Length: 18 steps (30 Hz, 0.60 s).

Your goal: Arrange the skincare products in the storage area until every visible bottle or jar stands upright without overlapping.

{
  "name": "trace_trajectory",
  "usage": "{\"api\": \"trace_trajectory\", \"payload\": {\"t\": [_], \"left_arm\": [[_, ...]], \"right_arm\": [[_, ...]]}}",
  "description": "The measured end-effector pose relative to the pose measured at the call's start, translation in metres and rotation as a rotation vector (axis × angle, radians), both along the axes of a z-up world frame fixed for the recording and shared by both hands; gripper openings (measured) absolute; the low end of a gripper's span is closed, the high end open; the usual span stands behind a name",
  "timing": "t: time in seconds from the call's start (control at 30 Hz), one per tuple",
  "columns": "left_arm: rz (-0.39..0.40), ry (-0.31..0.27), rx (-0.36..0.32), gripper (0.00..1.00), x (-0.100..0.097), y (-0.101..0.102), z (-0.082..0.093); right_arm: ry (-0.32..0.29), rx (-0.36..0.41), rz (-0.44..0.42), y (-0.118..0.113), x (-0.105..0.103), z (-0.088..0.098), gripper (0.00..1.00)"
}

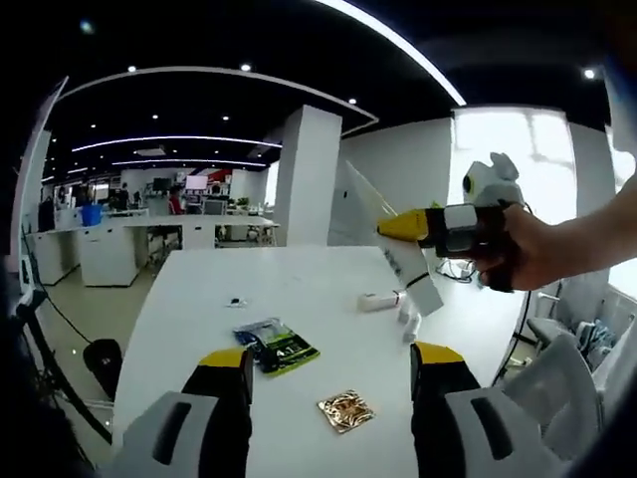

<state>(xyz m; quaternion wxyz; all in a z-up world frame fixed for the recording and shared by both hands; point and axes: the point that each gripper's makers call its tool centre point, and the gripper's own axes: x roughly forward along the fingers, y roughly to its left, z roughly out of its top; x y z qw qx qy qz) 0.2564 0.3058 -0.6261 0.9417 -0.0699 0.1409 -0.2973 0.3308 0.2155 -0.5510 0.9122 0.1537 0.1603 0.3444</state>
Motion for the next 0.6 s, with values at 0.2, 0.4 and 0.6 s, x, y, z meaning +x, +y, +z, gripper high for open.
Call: {"api": "trace_trajectory", "payload": {"t": [0.2, 0.4, 0.6], "left_arm": [[-0.071, 0.018, 0.007, 0.65, -0.017, -0.017, -0.012], [-0.094, 0.001, 0.008, 0.63, -0.018, -0.019, -0.01], [-0.132, -0.01, 0.011, 0.62, -0.024, -0.028, -0.009]], "right_arm": [[-0.004, 0.012, 0.039, 0.021, -0.016, 0.001, 0.19], [0.004, 0.001, 0.07, 0.032, -0.028, -0.007, 0.19], [0.012, 0.002, 0.079, 0.04, -0.036, -0.012, 0.19]]}}
